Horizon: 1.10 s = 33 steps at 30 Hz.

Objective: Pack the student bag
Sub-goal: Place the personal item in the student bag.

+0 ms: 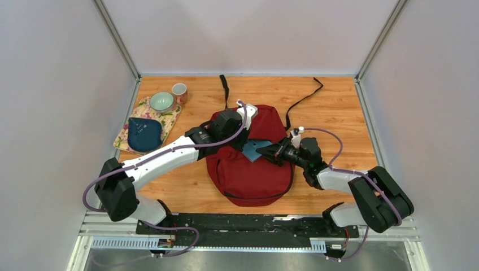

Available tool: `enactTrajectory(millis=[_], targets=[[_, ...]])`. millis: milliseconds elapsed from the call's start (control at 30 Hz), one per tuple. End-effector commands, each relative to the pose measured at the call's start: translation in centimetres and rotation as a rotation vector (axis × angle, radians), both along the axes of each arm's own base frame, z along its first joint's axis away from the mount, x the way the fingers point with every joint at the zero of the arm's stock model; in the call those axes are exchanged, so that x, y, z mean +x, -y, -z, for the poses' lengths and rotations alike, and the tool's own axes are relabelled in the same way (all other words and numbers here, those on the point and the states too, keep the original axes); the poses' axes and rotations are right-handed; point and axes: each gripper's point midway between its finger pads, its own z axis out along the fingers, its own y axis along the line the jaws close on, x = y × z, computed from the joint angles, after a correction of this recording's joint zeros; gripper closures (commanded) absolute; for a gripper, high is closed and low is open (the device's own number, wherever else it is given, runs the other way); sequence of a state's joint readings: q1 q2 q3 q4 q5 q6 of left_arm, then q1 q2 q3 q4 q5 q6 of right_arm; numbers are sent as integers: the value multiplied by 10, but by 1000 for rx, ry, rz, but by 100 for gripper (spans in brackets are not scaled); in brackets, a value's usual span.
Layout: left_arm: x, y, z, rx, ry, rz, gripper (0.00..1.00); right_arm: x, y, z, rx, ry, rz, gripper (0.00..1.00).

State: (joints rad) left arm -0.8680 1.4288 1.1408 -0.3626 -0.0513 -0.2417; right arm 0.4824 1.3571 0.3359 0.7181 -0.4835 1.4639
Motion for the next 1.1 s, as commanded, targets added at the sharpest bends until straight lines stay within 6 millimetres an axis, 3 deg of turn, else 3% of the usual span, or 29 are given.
enactTrajectory(millis=[0,167,500,733,1067], targets=[[-14,16,-30,-115,-10,70,100,23,13,-37,91,131,99,100],[-17,19,-22,-103,-34,88,100,30,19,-61,95,215,137,100],[-17,24,-33,-125,-22,109,100,51,27,-65,36,263,235,100],[-8,23,-40,-124,1,68,100,56,-4,-71,52,286,192,100],[3,13,-44,-99,44,-2,100,75,-30,-45,-34,247,261,100]])
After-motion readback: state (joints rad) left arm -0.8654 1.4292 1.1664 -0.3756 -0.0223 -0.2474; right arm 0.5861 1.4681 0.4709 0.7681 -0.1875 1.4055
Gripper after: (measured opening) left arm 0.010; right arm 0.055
